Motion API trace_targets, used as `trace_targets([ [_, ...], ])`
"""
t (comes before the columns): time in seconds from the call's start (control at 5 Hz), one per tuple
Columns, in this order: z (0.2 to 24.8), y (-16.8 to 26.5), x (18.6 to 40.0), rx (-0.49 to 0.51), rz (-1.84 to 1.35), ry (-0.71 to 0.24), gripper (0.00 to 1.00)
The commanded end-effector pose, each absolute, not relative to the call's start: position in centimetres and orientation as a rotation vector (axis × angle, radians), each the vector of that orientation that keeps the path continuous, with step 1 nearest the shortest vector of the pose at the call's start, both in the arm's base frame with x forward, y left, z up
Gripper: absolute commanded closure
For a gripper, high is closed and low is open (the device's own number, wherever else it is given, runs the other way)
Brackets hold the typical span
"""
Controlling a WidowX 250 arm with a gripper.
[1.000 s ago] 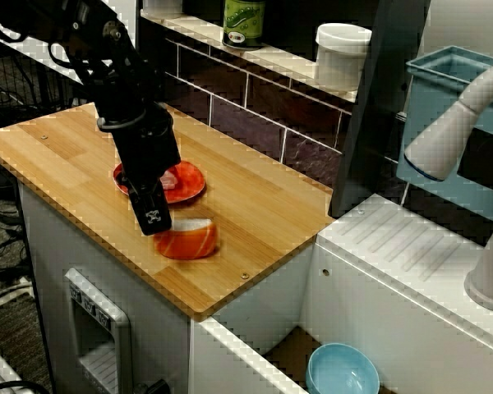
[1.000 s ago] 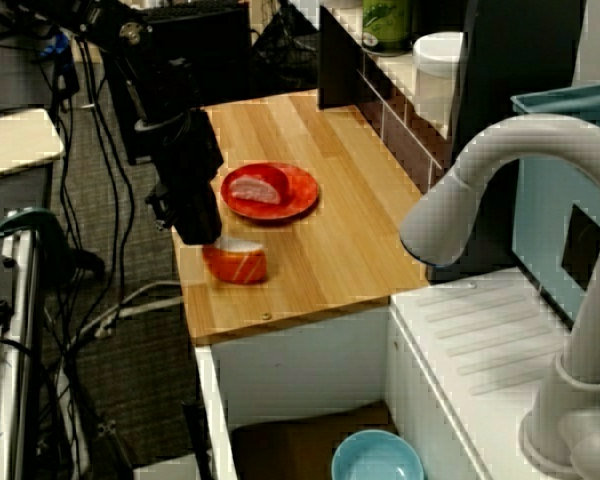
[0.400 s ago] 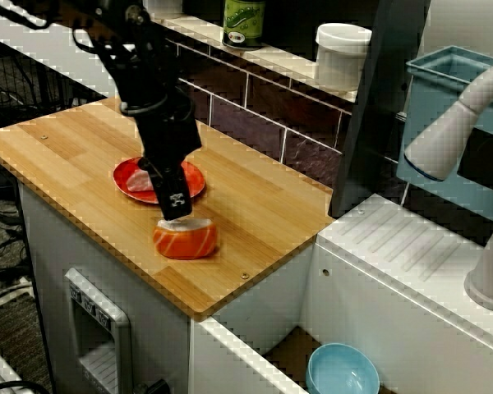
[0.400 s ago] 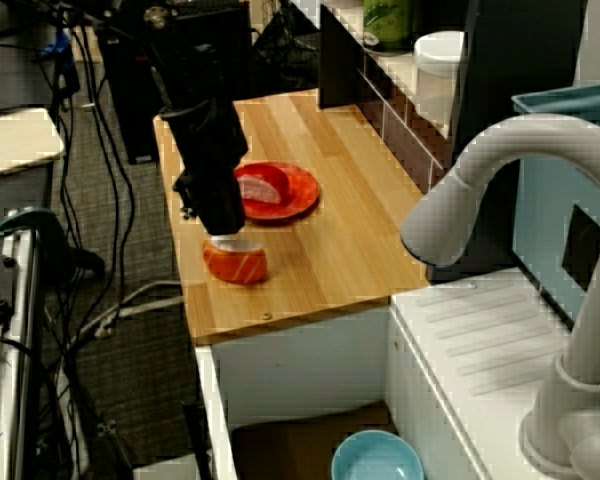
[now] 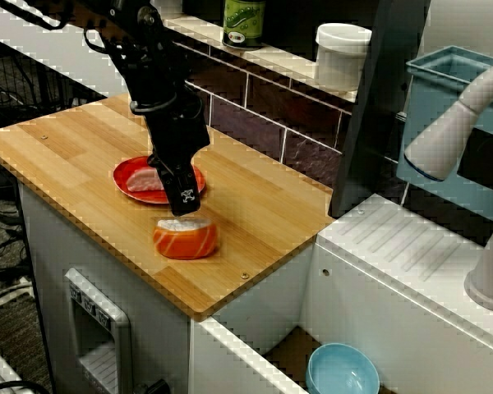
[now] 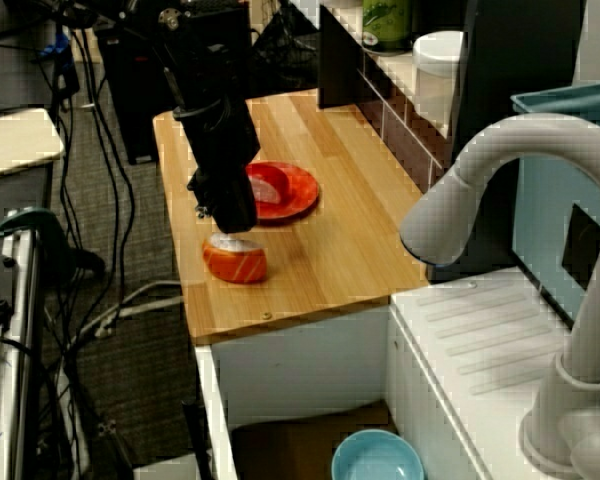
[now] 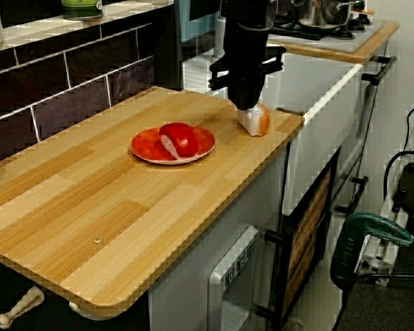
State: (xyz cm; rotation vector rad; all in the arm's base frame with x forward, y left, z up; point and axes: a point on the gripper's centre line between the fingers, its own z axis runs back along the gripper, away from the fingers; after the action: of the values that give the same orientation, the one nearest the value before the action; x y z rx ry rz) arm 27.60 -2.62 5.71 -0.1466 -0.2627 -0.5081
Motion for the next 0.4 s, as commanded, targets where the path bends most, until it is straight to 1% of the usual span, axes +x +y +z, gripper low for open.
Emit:
trace_targets([
  [0.0, 5.92, -3.19, 25.25, -0.136, -0.516, -0.293, 1.0],
  [0.2, 5.39, -3.36, 25.13, -0.126, -0.514, -0.291, 1.0],
])
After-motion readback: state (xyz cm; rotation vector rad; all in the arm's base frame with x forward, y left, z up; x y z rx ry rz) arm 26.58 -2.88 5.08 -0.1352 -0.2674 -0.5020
